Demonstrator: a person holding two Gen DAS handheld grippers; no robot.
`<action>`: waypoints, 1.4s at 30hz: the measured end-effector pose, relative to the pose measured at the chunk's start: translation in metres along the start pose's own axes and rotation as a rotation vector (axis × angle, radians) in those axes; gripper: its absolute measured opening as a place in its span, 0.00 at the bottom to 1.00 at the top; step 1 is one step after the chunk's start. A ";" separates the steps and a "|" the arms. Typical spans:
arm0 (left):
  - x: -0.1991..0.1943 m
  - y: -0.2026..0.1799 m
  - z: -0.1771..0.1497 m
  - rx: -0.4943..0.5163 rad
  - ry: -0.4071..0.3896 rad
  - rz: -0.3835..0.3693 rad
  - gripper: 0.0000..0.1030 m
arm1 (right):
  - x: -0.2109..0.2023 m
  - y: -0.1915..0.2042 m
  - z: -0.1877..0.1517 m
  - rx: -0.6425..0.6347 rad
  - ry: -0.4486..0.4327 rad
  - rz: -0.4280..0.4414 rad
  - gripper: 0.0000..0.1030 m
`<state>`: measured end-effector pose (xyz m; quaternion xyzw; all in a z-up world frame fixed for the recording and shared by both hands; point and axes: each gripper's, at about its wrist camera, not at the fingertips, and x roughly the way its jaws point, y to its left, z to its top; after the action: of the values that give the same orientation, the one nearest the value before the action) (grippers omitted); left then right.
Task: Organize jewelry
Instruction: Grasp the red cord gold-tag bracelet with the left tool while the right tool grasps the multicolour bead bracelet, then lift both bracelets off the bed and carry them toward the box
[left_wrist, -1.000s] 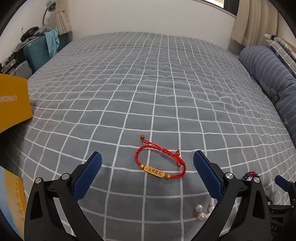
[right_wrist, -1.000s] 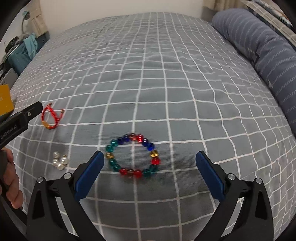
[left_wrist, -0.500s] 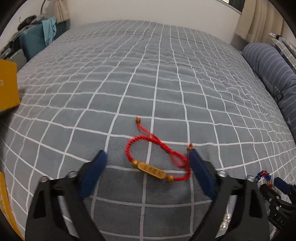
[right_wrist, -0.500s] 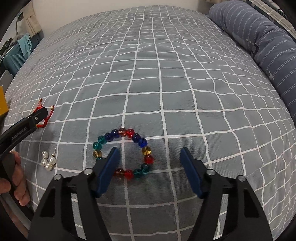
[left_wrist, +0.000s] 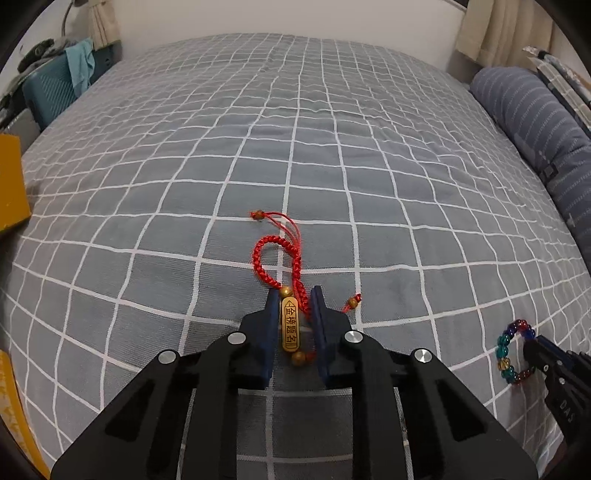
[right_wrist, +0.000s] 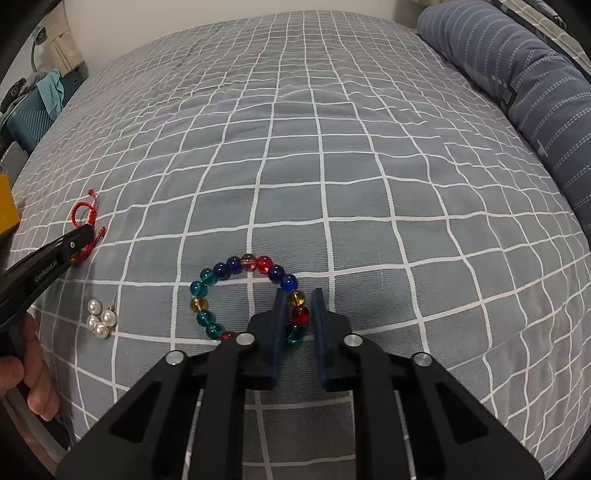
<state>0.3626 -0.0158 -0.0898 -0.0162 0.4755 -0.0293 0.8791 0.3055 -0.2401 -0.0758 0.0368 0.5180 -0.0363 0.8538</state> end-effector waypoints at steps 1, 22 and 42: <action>-0.001 0.001 0.000 -0.001 0.001 -0.006 0.11 | -0.001 0.001 0.000 -0.004 -0.003 -0.001 0.11; -0.036 -0.005 -0.001 0.014 -0.041 -0.017 0.08 | -0.020 -0.004 0.004 -0.001 -0.044 0.014 0.08; -0.039 -0.009 -0.001 0.027 -0.041 -0.009 0.08 | -0.004 -0.001 0.000 0.006 -0.014 0.029 0.09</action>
<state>0.3404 -0.0220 -0.0574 -0.0073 0.4567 -0.0394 0.8887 0.3031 -0.2413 -0.0725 0.0465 0.5113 -0.0255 0.8578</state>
